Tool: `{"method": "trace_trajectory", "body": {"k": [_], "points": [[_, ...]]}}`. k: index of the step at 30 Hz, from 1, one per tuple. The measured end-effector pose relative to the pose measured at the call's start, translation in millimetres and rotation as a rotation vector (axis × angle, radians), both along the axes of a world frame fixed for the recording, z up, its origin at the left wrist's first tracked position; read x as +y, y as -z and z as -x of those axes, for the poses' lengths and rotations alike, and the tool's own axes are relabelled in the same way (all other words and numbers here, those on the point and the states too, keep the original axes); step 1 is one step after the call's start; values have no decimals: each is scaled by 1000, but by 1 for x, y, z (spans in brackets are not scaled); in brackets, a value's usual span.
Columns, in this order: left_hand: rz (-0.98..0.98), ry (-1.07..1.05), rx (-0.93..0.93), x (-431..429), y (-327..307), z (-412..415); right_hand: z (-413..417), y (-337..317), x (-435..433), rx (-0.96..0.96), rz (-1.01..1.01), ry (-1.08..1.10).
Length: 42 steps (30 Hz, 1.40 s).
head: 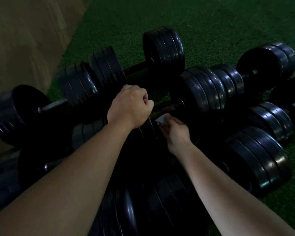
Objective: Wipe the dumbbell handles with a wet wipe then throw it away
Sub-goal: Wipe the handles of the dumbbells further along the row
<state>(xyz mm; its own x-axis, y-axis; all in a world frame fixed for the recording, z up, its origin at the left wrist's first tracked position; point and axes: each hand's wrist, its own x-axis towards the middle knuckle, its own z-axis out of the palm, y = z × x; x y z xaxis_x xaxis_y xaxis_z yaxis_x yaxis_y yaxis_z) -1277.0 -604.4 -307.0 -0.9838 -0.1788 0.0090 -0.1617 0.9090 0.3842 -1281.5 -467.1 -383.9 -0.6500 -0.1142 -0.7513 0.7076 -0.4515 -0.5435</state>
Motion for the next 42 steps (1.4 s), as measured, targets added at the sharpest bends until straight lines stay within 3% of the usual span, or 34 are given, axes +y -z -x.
{"method": "trace_trajectory", "body": {"k": [5,10,15,20,30,35,42], "points": [[4,1,4,0,0,0,0,-2,-4,-53,36,-45],[-2,-16,16,0,0,-1,2,1,-8,-23,-93,-185],[-10,-2,1,-1,0,0,11,2,0,-46,16,22],[-3,-16,2,0,0,1,6,3,-1,-46,69,10],[-12,-13,1,0,-1,1,27,19,7,-54,251,428],[-17,-18,-1,-1,-1,1,25,23,8,-19,321,442],[-25,-26,-14,-2,-1,4,17,21,11,29,259,402]]}}
